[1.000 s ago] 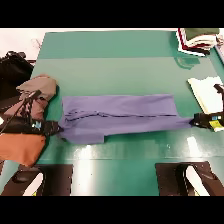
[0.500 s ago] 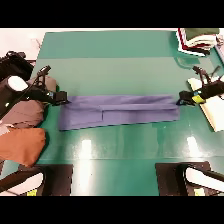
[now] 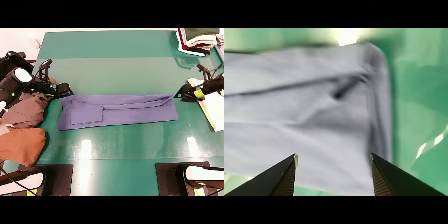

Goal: Fold the shirts.

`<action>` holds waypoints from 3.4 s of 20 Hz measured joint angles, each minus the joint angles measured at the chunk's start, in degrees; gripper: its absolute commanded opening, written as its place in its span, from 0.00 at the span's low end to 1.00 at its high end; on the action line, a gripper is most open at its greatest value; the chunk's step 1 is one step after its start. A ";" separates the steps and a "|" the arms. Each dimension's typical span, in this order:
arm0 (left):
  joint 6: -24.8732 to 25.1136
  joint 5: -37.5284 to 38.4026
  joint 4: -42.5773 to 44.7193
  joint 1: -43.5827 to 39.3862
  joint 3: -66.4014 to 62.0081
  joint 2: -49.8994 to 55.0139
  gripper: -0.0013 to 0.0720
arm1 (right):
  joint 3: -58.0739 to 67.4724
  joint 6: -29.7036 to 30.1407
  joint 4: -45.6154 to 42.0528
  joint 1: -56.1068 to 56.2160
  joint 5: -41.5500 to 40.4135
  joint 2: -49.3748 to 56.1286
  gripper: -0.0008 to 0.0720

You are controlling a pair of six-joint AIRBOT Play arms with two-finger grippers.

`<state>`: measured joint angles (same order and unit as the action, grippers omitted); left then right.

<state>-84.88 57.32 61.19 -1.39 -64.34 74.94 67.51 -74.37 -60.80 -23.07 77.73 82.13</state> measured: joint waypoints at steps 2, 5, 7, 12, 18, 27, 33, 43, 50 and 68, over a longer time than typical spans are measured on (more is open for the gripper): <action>-0.11 -0.22 -0.79 -0.39 -0.20 0.13 0.07 | -3.08 1.88 2.12 -4.15 0.04 1.18 0.75; -0.13 -1.31 -1.97 -3.37 -0.31 0.42 0.05 | -6.62 5.14 6.60 -7.67 0.31 4.48 0.75; -0.31 -2.60 -2.43 -6.36 -0.33 0.61 0.05 | -7.85 6.71 9.35 -7.76 0.42 6.80 0.74; -1.57 -7.06 -3.19 -15.63 -1.16 3.17 0.05 | -8.59 10.05 14.12 -3.48 -2.95 10.03 0.03; -2.05 -8.70 -4.81 -24.94 -11.26 15.19 0.05 | -0.94 11.54 16.63 1.36 0.02 3.43 0.03; -3.21 -8.52 -7.13 -31.52 -19.80 28.22 0.05 | 15.85 3.48 17.29 16.65 3.17 -9.09 0.03; -3.37 -7.58 -8.28 -31.36 -21.09 29.22 0.05 | 21.40 -0.92 17.35 29.29 0.09 -10.25 0.03; -4.63 -1.64 0.59 -9.62 -23.93 8.11 0.05 | 22.77 -3.85 18.73 57.88 -23.85 -2.14 0.51; -4.39 0.22 4.15 1.53 -24.06 -4.96 0.05 | 27.63 -2.84 16.48 68.37 -34.77 8.48 0.56; -0.68 1.40 4.24 -6.69 -23.65 -4.63 0.05 | -0.33 -2.21 24.90 38.71 -19.41 14.38 0.60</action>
<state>-85.56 58.72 65.43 -8.08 -87.99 70.30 67.18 -76.58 -35.90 15.64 58.33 96.51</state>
